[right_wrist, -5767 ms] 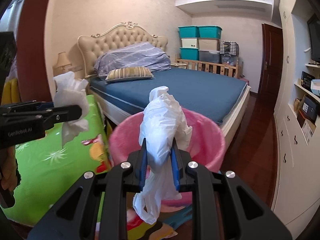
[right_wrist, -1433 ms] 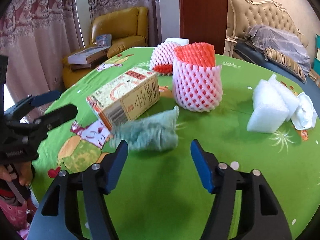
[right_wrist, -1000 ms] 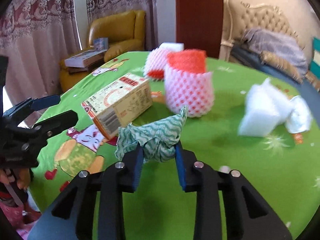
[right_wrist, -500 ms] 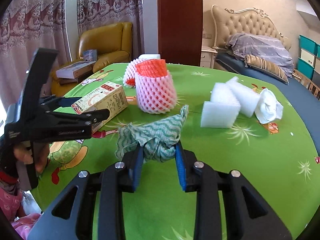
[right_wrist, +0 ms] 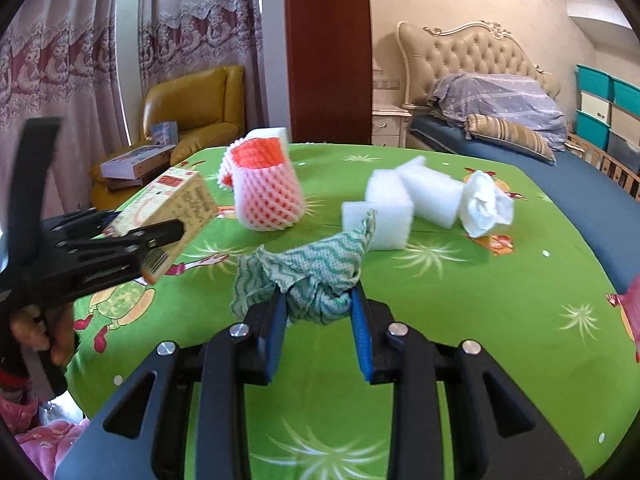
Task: Collect trash
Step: 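Carry the medicine box and cloth to the pink bin and release both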
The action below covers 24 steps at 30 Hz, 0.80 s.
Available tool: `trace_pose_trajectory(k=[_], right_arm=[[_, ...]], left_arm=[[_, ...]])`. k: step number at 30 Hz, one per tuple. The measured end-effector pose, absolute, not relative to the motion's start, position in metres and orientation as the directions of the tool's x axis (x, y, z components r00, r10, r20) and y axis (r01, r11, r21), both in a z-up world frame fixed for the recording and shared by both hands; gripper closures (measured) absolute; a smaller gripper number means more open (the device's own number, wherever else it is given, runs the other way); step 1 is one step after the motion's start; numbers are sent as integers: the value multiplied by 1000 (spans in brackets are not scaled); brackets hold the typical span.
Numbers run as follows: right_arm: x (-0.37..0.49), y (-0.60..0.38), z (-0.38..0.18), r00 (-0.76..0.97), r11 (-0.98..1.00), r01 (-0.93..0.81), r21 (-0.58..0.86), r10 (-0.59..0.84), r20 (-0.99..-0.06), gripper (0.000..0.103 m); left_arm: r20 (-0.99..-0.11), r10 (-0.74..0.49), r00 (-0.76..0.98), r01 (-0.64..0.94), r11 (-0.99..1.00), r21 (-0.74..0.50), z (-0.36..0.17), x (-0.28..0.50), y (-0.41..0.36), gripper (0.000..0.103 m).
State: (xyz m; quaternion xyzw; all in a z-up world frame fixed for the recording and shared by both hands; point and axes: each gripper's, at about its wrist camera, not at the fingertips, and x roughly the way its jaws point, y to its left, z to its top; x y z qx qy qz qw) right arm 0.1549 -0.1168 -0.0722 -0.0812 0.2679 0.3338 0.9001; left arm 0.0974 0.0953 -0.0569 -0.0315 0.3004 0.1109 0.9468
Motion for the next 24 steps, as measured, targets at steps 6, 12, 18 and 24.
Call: trace_pose_trajectory(k=[6, 12, 18, 24], right_arm=[[157, -143, -67, 674, 796, -604, 41, 538, -507, 74], [152, -164, -55, 729, 822, -569, 10, 510, -457, 74], [142, -186, -39, 791, 849, -527, -45, 470, -391, 74], [145, -217, -30, 838, 884, -463, -58, 416, -353, 73]], left_arm=[[-502, 139, 854, -165, 986, -7, -42, 84, 59, 56], [-441, 100, 892, -105, 994, 12, -32, 83, 27, 56], [-396, 79, 915, -69, 997, 38, -22, 89, 4, 56], [-374, 36, 927, -4, 996, 86, -16, 108, -31, 56]])
